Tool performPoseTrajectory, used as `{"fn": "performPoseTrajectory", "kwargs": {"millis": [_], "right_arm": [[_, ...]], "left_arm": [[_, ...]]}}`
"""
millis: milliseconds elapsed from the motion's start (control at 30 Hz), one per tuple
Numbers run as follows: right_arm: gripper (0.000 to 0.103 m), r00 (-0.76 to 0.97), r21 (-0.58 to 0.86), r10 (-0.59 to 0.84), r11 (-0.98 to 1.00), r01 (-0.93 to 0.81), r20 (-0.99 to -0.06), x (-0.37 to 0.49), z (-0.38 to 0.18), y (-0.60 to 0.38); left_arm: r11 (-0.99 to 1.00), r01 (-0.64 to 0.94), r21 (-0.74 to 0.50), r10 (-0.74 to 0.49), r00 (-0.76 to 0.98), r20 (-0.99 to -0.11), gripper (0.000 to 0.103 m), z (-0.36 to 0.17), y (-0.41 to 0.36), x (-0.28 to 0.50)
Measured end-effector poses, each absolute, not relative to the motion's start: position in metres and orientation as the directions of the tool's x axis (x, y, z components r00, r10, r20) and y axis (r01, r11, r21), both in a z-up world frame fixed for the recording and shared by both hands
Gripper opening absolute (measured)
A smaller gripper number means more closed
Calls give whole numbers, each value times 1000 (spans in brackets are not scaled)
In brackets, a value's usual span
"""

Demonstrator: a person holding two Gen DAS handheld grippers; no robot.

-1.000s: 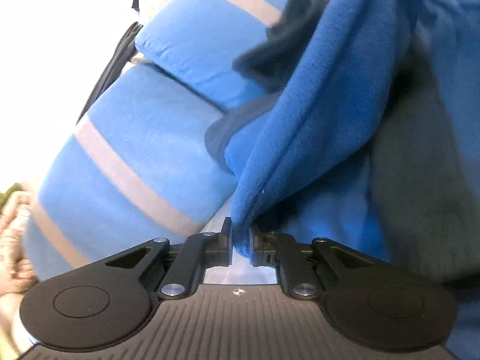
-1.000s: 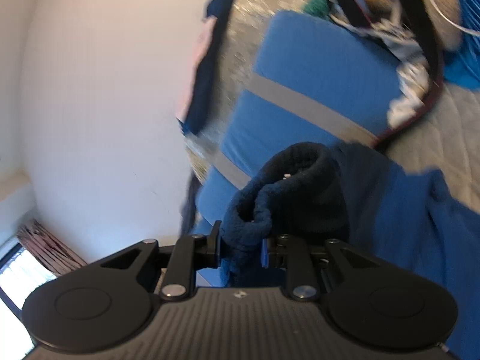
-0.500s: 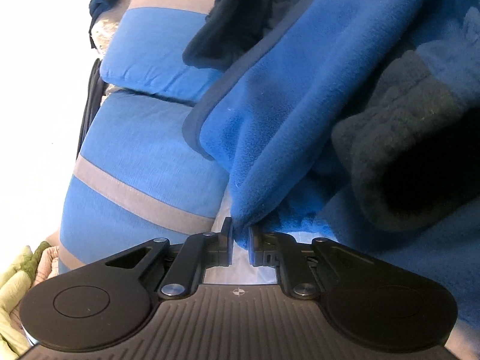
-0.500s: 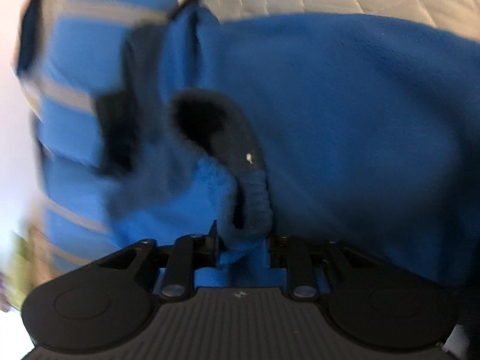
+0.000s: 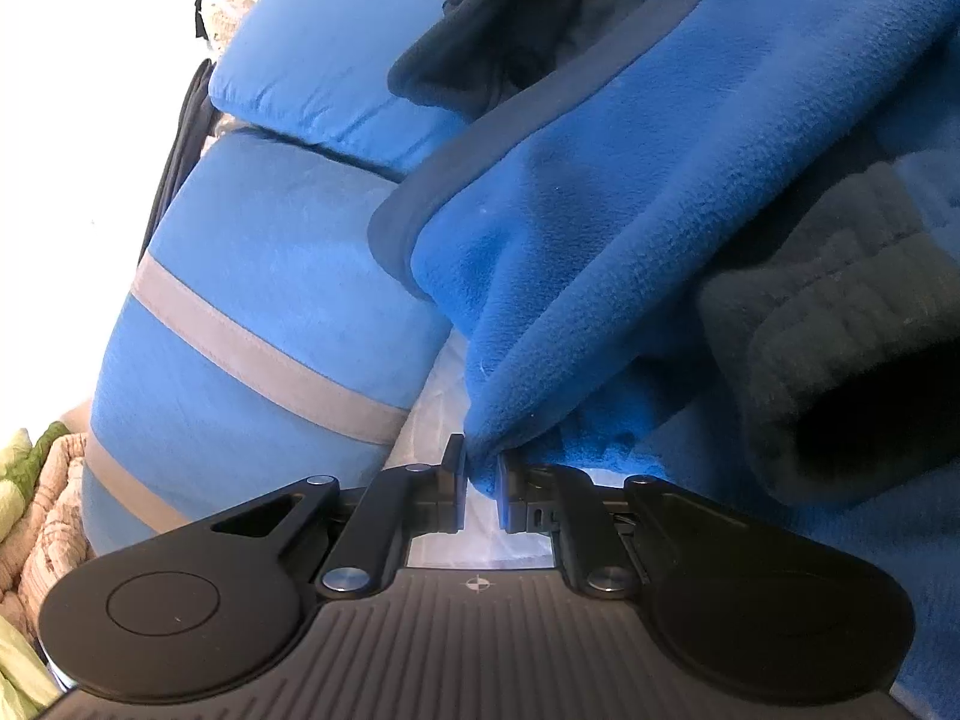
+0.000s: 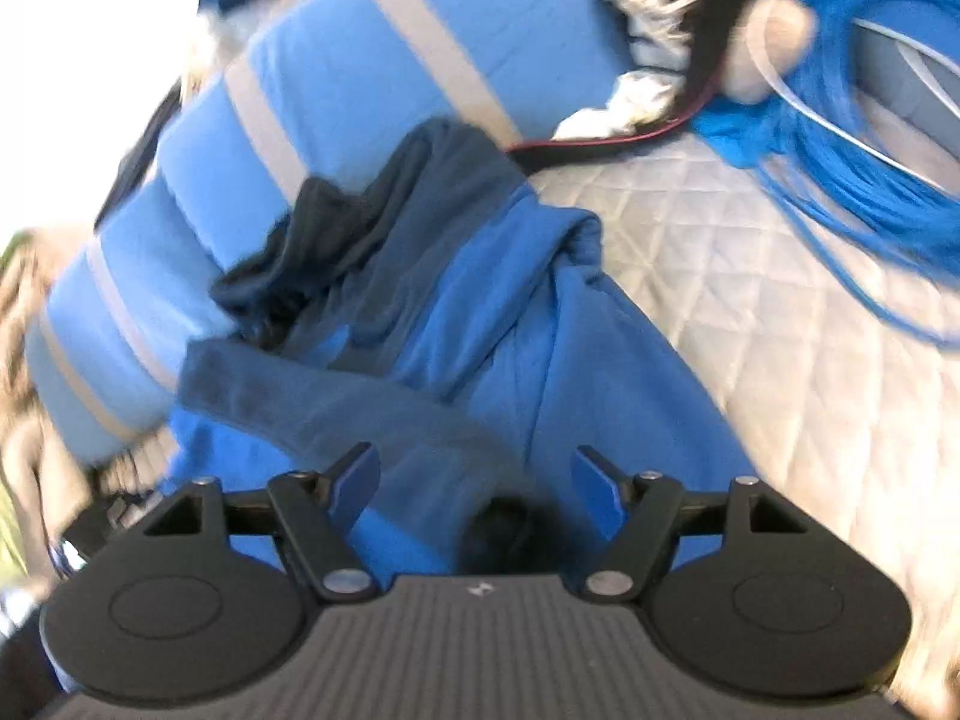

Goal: Fold clothes
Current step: 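Grasp the jacket edge with the left gripper while the right gripper holds the cuff, then open the left gripper and lay the cuff on the jacket with the right gripper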

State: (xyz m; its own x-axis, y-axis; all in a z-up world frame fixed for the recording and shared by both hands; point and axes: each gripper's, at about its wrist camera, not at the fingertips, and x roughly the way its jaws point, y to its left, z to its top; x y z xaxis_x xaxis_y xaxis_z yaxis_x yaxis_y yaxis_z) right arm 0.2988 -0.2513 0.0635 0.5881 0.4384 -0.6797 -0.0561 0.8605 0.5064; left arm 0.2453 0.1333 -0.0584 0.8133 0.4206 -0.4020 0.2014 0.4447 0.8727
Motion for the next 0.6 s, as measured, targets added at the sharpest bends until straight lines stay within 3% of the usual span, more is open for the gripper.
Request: {"fn": "performPoseTrajectory", "kwargs": {"millis": [67, 133, 267, 333, 400, 467, 600], "right_arm": [[73, 496, 514, 465, 857, -43, -734, 318, 42, -259], [60, 400, 535, 492, 845, -4, -774, 334, 20, -266], [54, 366, 601, 561, 799, -3, -743, 337, 10, -273], [41, 357, 631, 589, 776, 2, -725, 335, 10, -275], [21, 353, 635, 592, 772, 9, -725, 333, 7, -275], [13, 357, 619, 574, 785, 13, -736, 332, 8, -274], [12, 463, 519, 511, 846, -121, -725, 327, 47, -262]], "left_arm": [[448, 199, 872, 424, 811, -403, 10, -60, 132, 240], [449, 199, 871, 424, 811, -404, 10, -60, 132, 240], [451, 203, 869, 424, 809, -409, 10, -62, 133, 240], [452, 204, 868, 426, 806, -411, 10, -64, 133, 240], [453, 204, 868, 426, 806, -411, 10, -64, 134, 239], [452, 210, 867, 417, 809, -414, 10, -62, 136, 233], [449, 216, 867, 408, 814, -414, 10, -57, 135, 228]]}}
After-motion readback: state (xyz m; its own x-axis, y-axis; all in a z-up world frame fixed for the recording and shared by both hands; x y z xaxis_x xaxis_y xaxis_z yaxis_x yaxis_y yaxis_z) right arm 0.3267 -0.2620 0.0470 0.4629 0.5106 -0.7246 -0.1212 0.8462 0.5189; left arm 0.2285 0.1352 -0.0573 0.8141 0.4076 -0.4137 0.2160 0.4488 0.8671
